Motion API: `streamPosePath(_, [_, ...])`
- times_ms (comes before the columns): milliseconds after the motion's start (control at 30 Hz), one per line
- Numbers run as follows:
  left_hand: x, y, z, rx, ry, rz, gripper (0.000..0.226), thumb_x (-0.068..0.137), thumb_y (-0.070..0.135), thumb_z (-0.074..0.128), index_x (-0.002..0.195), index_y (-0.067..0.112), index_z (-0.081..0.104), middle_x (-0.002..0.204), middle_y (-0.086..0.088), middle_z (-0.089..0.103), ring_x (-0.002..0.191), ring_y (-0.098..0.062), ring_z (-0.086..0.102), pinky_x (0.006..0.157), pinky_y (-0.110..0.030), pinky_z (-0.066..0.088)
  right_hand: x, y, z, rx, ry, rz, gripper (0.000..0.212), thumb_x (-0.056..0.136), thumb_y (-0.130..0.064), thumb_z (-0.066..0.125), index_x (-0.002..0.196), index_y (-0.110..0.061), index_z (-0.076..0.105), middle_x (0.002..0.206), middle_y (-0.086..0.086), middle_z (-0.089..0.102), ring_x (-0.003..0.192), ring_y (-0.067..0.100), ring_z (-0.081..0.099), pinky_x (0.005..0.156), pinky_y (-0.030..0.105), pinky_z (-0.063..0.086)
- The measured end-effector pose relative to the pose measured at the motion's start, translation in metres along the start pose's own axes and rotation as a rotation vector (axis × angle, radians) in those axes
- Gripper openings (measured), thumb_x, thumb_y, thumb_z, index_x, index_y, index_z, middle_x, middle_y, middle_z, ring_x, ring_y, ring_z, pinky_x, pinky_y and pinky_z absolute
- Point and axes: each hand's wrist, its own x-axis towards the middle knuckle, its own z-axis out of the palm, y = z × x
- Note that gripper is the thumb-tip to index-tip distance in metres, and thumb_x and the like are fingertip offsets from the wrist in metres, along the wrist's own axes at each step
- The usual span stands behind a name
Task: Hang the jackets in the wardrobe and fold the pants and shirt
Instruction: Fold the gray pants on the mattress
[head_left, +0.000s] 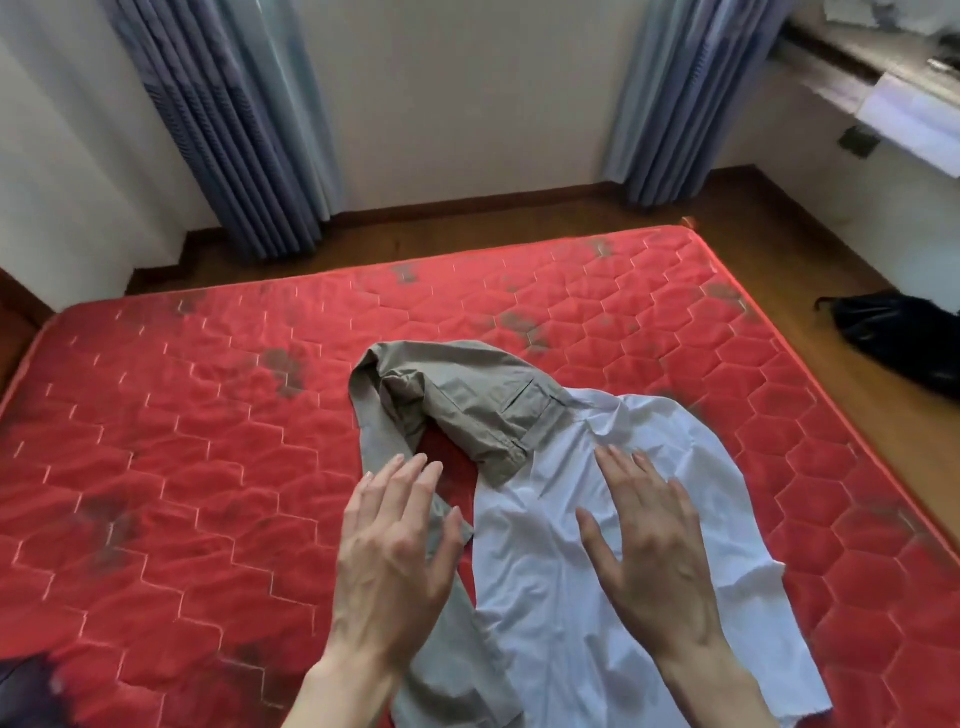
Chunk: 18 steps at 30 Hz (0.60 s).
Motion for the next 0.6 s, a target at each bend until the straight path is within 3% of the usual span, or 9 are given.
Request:
streamPosePath(133, [0.011, -0.044, 0.092, 0.006, -0.064, -0.024, 0.052, 0.099, 0.041, 0.049, 0.141, 0.011, 0.061, 0.144, -0.006, 0.062, 0.143, -0.023, 0.049, 0.120, -0.047, 0.038, 0.011, 0.054, 0.090, -0.076, -0.024, -0.039, 0.060, 0.097, -0.033, 0.059, 0.152, -0.011, 0.051, 0.153, 0.008, 0.056, 0.148, 0.027, 0.046, 0.119, 0.055, 0.037])
streamPosePath(267, [0.008, -0.078, 0.187, 0.033, -0.152, -0.013, 0.049, 0.098, 0.035, 0.056, 0.138, 0.008, 0.064, 0.140, -0.007, 0.065, 0.137, -0.028, 0.055, 0.115, -0.050, 0.043, 0.010, 0.099, 0.175, -0.122, -0.147, -0.044, 0.060, 0.096, -0.023, 0.070, 0.151, -0.007, 0.052, 0.153, 0.011, 0.056, 0.148, 0.030, 0.046, 0.119, 0.057, 0.038])
streamPosePath(400, [0.013, -0.087, 0.253, 0.046, -0.249, -0.041, 0.047, 0.093, 0.023, 0.073, 0.135, 0.004, 0.066, 0.137, -0.011, 0.067, 0.134, -0.032, 0.058, 0.114, -0.050, 0.044, 0.014, 0.132, 0.223, -0.179, -0.319, -0.020, 0.060, 0.099, -0.025, 0.065, 0.154, -0.008, 0.047, 0.157, 0.011, 0.050, 0.150, 0.029, 0.043, 0.122, 0.052, 0.033])
streamPosePath(600, [0.049, -0.096, 0.326, 0.088, -0.239, -0.115, 0.050, 0.093, 0.029, 0.069, 0.136, 0.005, 0.061, 0.130, -0.012, 0.065, 0.126, -0.032, 0.058, 0.110, -0.045, 0.045, 0.055, 0.165, 0.279, -0.249, -0.354, -0.053, 0.065, 0.092, -0.022, 0.071, 0.151, -0.005, 0.050, 0.150, 0.016, 0.056, 0.140, 0.034, 0.053, 0.115, 0.051, 0.040])
